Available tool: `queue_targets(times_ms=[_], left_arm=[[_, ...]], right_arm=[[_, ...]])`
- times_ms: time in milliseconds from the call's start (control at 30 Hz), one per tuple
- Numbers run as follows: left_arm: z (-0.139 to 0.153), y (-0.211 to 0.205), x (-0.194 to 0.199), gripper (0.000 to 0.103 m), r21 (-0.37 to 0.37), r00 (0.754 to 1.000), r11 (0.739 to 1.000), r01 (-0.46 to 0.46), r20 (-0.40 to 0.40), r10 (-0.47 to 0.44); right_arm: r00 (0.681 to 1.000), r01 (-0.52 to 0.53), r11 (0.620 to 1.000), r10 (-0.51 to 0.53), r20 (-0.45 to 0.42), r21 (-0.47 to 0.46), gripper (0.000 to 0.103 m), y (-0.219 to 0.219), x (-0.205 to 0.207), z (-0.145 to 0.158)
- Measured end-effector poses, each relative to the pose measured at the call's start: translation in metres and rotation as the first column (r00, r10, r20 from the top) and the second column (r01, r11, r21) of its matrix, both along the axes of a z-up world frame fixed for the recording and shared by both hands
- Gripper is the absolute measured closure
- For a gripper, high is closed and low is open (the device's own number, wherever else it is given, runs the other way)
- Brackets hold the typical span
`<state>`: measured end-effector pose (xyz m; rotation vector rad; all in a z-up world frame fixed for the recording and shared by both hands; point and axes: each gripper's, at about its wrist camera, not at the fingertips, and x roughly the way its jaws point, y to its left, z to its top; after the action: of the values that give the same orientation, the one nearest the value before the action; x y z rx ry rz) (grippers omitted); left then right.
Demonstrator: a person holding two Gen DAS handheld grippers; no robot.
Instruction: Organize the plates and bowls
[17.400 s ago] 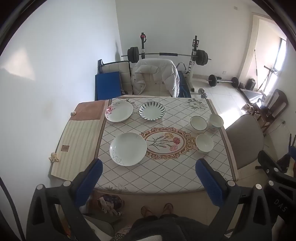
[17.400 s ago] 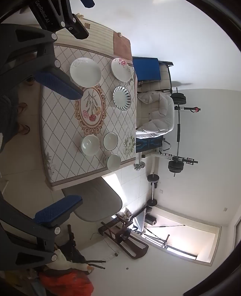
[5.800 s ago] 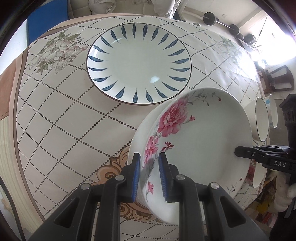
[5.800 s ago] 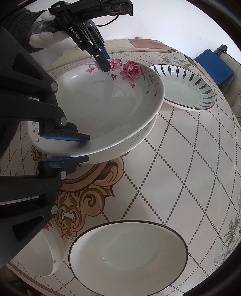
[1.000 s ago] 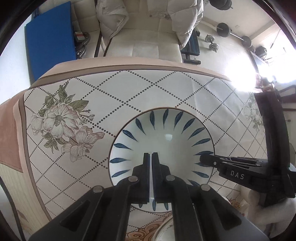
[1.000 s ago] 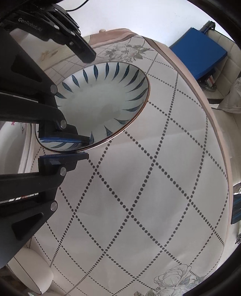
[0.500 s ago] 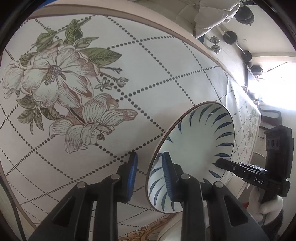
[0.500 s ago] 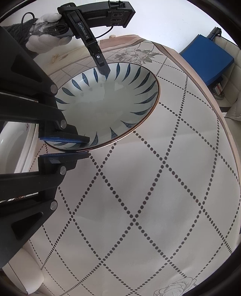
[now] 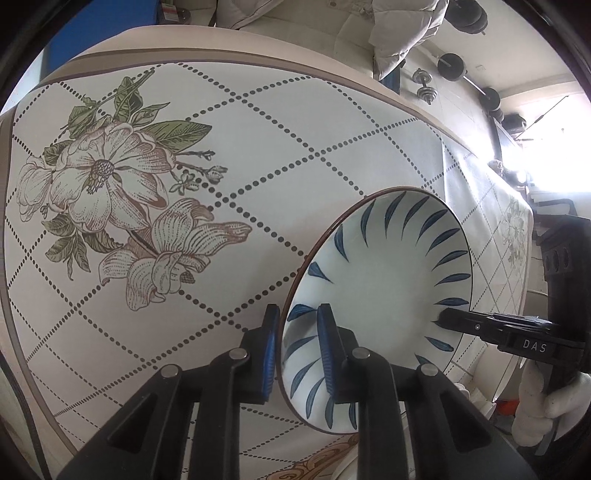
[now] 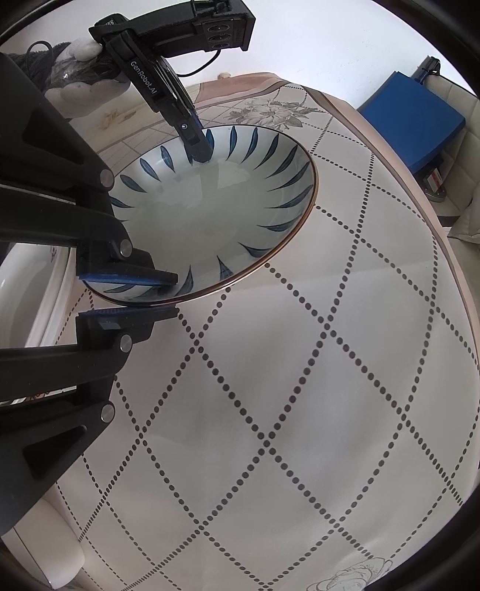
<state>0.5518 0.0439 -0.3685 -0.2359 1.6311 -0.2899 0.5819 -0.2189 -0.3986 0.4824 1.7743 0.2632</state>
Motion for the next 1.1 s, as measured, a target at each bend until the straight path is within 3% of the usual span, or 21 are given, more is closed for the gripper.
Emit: queue_targets(times_ms=[400, 767, 1100], left_arm=[[0.023, -0.012, -0.003, 0.085, 0.015, 0.998, 1.0, 0.021, 0.055, -0.022], [0.056, -0.03, -0.02, 0.085, 0.006, 0.993, 0.999, 0.046, 0.11, -0.046], [0.089, -0.049, -0.058, 0.085, 0.001, 0.987, 0.997, 0.073, 0.143, -0.072]], right_arm=[[0.999, 0.012, 1.0, -0.013, 0.032, 0.021, 0.092, -0.01, -0.007, 0.015], [0.996, -0.003, 1.0, 0.001, 0.094, 0.02, 0.092, -0.028, -0.022, 0.054], [0.99, -0.001, 1.0, -0.003, 0.139, 0.029, 0.092, -0.055, -0.067, 0.094]])
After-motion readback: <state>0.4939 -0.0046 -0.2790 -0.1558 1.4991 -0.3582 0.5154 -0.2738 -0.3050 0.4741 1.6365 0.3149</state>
